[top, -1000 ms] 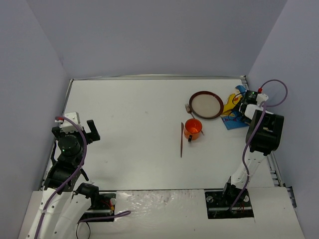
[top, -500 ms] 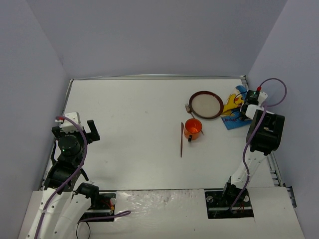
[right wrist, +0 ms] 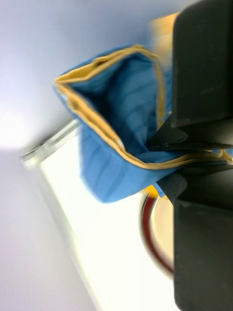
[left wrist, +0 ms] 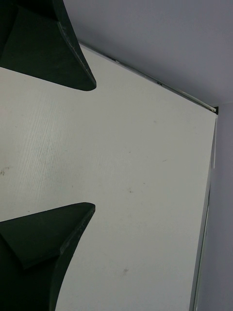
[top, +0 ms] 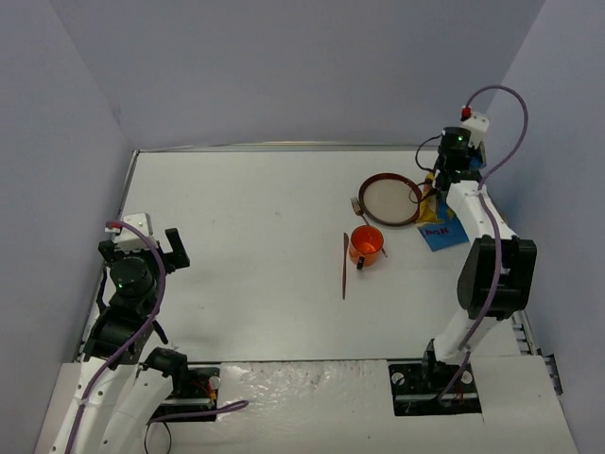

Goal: Set the dinner table for one person

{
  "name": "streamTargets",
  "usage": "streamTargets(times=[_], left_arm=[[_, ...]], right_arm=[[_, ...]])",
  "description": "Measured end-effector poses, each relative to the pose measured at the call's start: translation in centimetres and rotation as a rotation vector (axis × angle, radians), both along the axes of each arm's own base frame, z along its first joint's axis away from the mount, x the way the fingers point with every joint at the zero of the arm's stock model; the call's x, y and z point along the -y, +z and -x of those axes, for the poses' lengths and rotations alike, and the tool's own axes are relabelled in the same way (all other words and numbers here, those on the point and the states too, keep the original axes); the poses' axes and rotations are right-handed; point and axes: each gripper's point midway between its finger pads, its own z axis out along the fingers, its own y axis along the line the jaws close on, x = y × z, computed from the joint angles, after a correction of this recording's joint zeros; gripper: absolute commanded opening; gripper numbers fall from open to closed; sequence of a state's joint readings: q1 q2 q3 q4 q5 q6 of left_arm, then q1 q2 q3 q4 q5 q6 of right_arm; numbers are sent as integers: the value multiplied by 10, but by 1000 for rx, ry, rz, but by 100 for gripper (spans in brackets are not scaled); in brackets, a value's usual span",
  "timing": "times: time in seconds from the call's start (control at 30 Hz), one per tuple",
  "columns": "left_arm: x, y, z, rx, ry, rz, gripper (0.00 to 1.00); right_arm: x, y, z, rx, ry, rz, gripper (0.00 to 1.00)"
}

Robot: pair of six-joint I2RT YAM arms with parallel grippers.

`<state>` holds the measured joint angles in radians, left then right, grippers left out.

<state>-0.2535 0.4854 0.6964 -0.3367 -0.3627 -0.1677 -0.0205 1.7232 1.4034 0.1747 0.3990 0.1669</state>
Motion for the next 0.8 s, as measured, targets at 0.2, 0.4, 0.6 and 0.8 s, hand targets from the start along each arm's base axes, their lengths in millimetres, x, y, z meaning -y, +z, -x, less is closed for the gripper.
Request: streamTargets(times=[0.2,0.4,0.6,0.8], left_arm=[[0,0,0,0,-1,0,97],[0,0,0,-1,-2,0,97],[-2,0,4,0,7,3,97],[-5,2,12,-12,39,42,97]], right_arm=[[-119,122,-8,219,214,139,0],[-252,214,7,396,525,192,0],[-361,290,47,606,819,203,0],[-443,229,87,573,1089,204,0]])
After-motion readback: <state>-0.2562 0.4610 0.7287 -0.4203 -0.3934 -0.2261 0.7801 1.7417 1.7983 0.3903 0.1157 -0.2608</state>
